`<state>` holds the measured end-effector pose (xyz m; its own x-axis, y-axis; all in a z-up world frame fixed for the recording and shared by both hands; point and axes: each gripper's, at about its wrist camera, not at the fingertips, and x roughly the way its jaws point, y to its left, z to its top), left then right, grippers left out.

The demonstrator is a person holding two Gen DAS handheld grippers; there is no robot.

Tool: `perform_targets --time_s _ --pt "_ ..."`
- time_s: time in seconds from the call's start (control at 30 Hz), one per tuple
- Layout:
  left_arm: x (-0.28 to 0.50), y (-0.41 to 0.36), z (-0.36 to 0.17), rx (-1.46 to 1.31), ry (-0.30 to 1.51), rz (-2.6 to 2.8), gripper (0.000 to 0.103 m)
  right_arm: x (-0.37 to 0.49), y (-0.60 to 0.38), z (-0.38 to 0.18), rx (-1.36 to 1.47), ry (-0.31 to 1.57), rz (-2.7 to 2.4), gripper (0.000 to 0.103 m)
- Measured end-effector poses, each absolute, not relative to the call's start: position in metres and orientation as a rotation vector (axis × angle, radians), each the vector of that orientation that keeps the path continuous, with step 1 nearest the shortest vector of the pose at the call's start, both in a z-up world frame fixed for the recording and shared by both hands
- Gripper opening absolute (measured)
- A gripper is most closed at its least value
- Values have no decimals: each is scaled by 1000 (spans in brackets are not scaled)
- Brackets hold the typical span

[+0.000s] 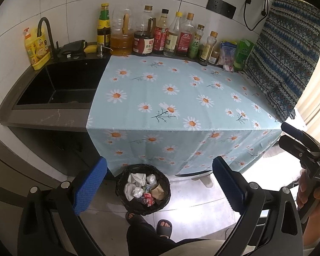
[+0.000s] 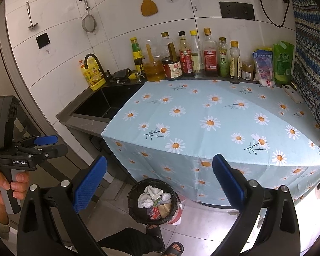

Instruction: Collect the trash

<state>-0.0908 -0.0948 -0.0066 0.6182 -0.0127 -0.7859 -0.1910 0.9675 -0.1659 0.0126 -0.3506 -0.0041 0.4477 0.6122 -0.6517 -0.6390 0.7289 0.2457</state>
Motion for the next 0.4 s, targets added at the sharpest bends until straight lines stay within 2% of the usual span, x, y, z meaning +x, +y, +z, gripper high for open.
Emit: perform_targets --time_s 0.4 --pt "-87 -94 -7 -242 906 94 96 16 -348 -3 -37 796 776 98"
